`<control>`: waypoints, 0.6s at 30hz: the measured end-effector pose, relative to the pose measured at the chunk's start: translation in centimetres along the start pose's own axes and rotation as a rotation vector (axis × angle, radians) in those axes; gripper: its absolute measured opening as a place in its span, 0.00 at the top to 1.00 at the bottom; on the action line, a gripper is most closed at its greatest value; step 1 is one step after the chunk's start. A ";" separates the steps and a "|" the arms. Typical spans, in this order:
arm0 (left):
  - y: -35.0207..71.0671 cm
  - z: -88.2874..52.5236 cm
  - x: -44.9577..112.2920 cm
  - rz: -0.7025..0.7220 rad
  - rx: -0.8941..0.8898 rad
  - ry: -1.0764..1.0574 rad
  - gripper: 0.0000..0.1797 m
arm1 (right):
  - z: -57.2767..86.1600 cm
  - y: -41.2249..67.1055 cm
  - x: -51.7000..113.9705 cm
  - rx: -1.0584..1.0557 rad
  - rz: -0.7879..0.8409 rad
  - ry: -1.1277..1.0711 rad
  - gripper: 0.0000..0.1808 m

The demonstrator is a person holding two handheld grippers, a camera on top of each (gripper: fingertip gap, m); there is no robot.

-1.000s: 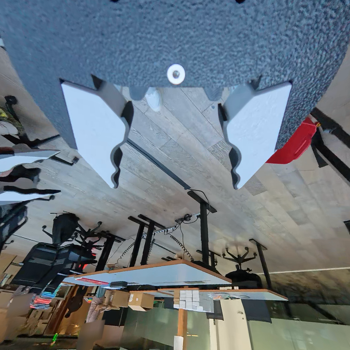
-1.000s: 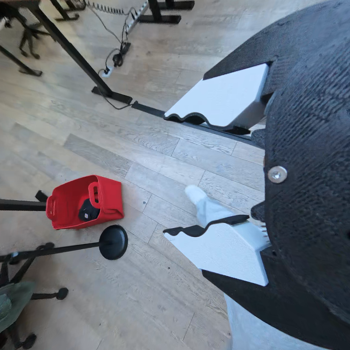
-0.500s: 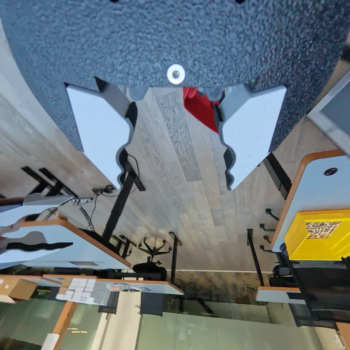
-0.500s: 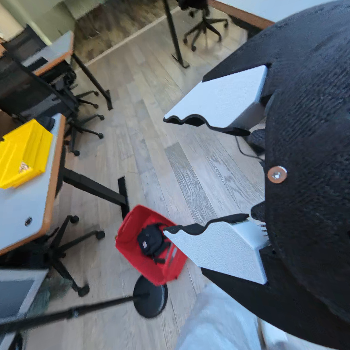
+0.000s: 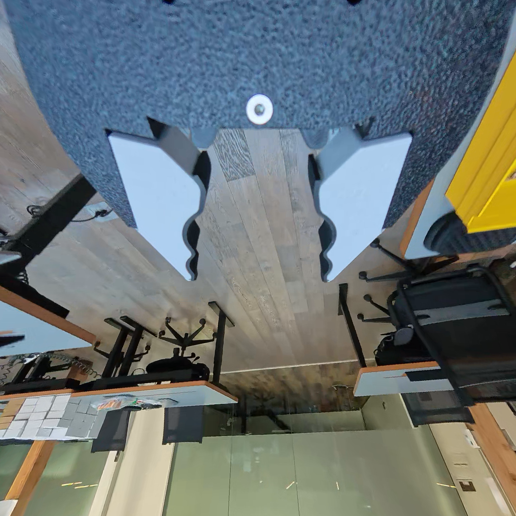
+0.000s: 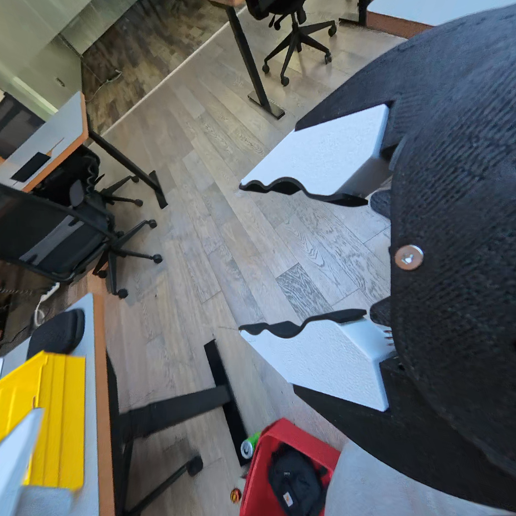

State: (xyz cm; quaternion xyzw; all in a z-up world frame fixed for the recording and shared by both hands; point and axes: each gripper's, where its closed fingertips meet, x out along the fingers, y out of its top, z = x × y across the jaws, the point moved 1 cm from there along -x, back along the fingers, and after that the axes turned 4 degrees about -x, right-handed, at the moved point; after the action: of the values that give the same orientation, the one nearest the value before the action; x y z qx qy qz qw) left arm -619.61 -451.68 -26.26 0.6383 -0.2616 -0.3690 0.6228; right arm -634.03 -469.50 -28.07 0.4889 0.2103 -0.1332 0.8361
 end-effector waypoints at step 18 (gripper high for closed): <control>6.2 -34.9 39.1 -0.090 0.010 0.457 0.62 | 26.5 20.6 63.3 -0.389 0.327 0.533 0.54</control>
State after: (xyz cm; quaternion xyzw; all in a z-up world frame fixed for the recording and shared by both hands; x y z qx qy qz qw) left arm -567.96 -462.24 -27.48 0.7194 -0.0871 -0.2408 0.6456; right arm -563.90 -483.68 -31.39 0.3653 0.3612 0.1767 0.8396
